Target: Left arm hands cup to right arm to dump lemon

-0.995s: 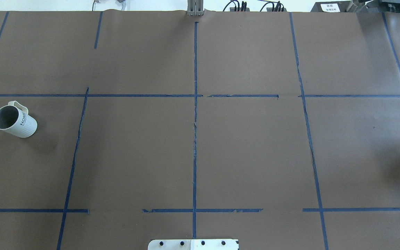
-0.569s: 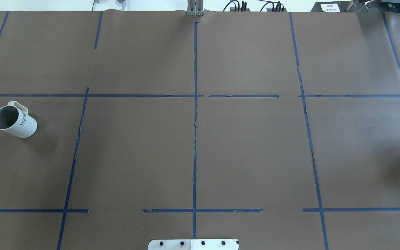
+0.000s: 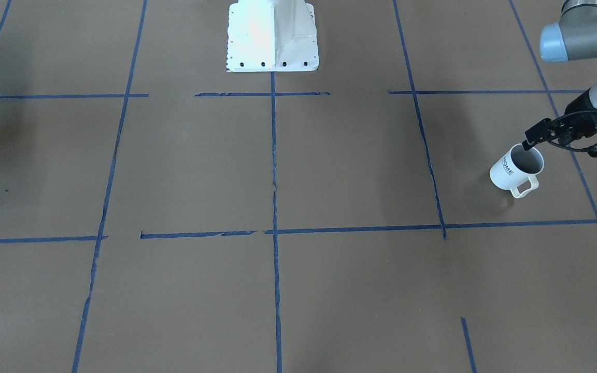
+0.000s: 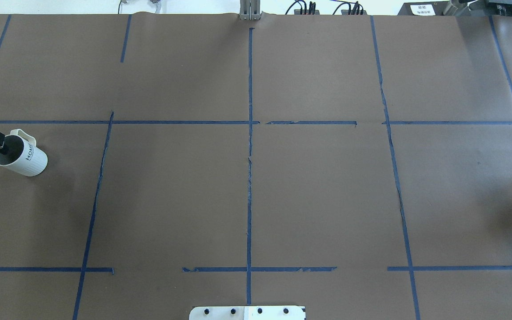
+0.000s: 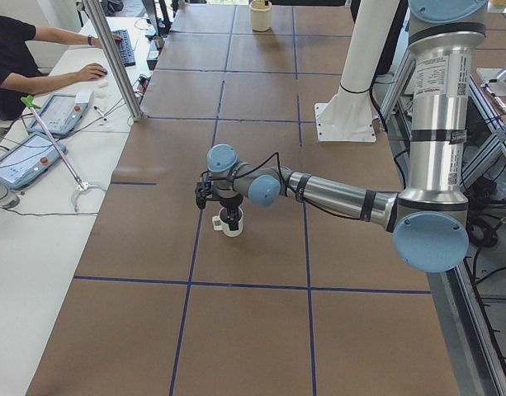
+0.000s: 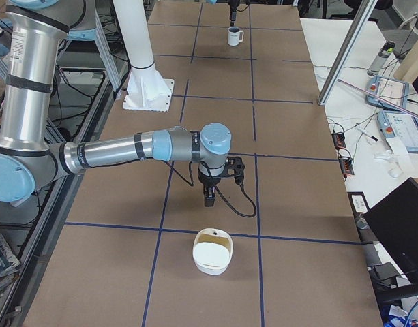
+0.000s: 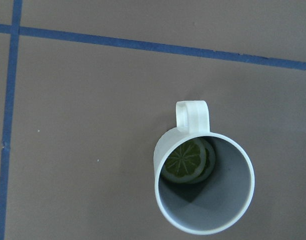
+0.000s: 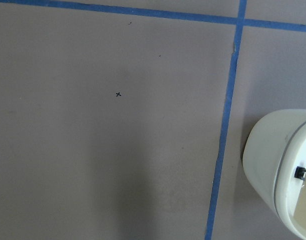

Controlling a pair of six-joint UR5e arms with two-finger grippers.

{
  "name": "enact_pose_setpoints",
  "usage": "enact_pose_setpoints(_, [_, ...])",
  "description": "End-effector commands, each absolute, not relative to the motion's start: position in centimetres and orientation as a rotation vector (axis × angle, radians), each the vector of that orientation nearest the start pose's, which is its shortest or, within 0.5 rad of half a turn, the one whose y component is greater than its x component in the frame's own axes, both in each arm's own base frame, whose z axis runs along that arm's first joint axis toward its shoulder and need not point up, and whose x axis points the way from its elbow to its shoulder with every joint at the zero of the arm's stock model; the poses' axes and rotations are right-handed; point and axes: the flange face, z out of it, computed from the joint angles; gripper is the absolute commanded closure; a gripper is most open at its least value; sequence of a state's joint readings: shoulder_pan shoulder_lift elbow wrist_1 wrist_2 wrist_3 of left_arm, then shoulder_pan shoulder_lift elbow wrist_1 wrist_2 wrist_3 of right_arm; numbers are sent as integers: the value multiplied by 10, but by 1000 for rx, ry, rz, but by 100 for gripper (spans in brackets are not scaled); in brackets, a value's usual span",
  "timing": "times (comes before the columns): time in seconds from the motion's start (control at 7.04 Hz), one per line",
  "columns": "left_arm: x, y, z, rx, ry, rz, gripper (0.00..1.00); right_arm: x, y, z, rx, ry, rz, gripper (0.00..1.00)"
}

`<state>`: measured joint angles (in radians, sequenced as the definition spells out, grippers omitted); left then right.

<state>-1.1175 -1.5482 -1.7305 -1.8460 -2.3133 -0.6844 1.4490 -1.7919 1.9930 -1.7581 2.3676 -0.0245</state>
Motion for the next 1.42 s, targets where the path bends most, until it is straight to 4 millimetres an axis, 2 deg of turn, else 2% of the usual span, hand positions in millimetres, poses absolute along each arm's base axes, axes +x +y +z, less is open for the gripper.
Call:
enact_pose_setpoints(0.0, [165,-483,586,-41,839,-59,0,6,-397,566,-33,-798,-160,0])
enact_pose_setpoints(0.14, [166,-482,592,-50,835,-69,12,4,-397,566,-34,-798,-166,0])
enact_pose_setpoints(0.28, [166,-480,598,-57,835,-71,82,0,-402,562,-13,-800,-180,0])
enact_pose_setpoints(0.43, [167,-480,600,-63,834,-74,99,-6,-402,561,-14,-802,-195,0])
enact_pose_setpoints(0.57, [168,-482,589,-72,845,-119,100,-20,-402,558,-15,-801,-235,0])
enact_pose_setpoints(0.71, [178,-498,545,-47,891,-169,100,-34,-406,550,16,-806,-264,0])
enact_pose_setpoints(0.85, [217,-505,482,-70,963,-194,100,-51,-411,530,56,-820,-250,0])
enact_pose_setpoints(0.99, [259,-502,423,-112,992,-203,100,-78,-418,503,100,-856,-188,0])
enact_pose_setpoints(1.14, [283,-516,343,-128,997,-214,100,-101,-433,464,179,-913,-115,0])
enact_pose_setpoints(1.28, [315,-515,260,-153,1006,-216,100,-121,-445,426,238,-981,-82,0])
